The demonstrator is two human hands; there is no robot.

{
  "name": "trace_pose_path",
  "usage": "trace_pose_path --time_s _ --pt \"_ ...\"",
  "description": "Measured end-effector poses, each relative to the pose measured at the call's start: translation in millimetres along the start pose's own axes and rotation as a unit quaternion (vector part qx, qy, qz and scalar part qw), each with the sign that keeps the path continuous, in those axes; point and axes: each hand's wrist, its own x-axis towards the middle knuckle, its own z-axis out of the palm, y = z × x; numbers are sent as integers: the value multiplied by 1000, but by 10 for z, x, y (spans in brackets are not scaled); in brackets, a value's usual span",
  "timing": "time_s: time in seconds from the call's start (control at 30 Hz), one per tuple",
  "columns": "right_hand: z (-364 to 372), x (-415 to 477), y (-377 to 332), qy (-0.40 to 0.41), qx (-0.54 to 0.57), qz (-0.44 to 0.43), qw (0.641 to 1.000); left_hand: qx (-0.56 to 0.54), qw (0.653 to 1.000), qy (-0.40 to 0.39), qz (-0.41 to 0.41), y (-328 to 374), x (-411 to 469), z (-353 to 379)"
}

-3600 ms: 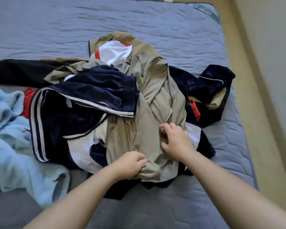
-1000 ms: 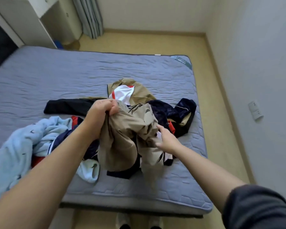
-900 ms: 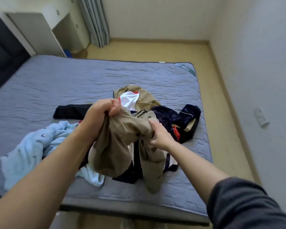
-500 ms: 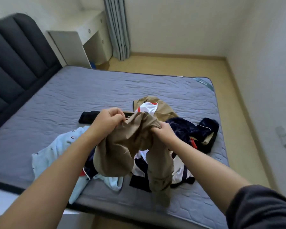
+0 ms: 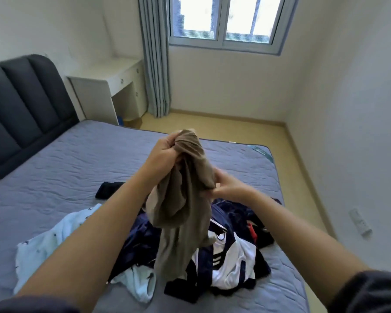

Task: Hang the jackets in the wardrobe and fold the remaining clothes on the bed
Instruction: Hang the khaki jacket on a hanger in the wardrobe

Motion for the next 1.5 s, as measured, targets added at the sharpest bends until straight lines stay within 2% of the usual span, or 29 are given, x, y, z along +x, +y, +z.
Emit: trace_pose_path --time_s 0.07,0.1,0.2,0.27,0.33,0.37,0.43,0.5,0.63,0.67,0.73,0.8,0.87,0.93,1.0,1.07,1.17,1.23,1.3,1.33,1.4,1.5 --pt "100 8 32 25 -106 21 994 -41 999 -11 18 165 73 -51" --pt "109 21 -14 59 -96 19 993 -22 999 -1 28 200 120 -115" --pt "-7 66 -350 182 117 2 976 187 979 74 25 121 278 -424" --pt "-150 85 -696 238 247 -22 939 283 952 97 -64 -41 327 -594" --pt "-274 96 -1030 256 313 -54 913 254 954 34 -157 -146 280 -576" --pt "-314 102 -1177 256 329 -64 907 227 958 -12 -174 -168 238 -510" --pt "-353 83 -1405 246 337 -80 905 183 968 -96 -142 -145 131 -298" --pt "-369 49 -1559 245 327 -104 907 122 978 -139 -92 -87 -13 -49" --pt "-527 -69 -1801 283 327 -154 889 -82 992 -87 -45 23 -115 244" --pt "-579 -104 -1840 291 321 -160 887 -72 994 -76 -24 69 -106 285" --pt "-656 -161 -1874 297 307 -168 889 62 997 -39 -1 186 -69 388" --pt "-684 -191 -1871 294 291 -177 893 143 989 37 1 255 2 452" --pt "-750 -254 -1782 306 260 -195 895 80 991 109 -11 366 68 456" --pt "-838 -350 -1617 329 184 -194 906 15 990 142 9 591 163 368" --pt "-847 -412 -1372 312 138 -169 925 -12 991 122 52 869 245 282" --pt "-765 -395 -1100 252 99 -125 954 -27 993 94 68 1099 298 266" --pt "-521 -266 -781 81 97 -74 989 -40 996 63 47 1277 330 311" --pt "-334 -156 -626 -24 23 -51 998 -65 996 39 41 1362 318 358" --pt "-137 -39 -481 -58 -42 -17 997 -107 993 13 36 1468 285 359" --pt "-63 18 -415 -35 -48 -10 998 -122 992 6 36 1500 291 310" --pt "-24 95 -343 66 -13 1 998 -105 993 18 44 1498 320 129" --pt "-236 54 -488 231 93 -19 968 50 996 60 39 1290 299 -253"
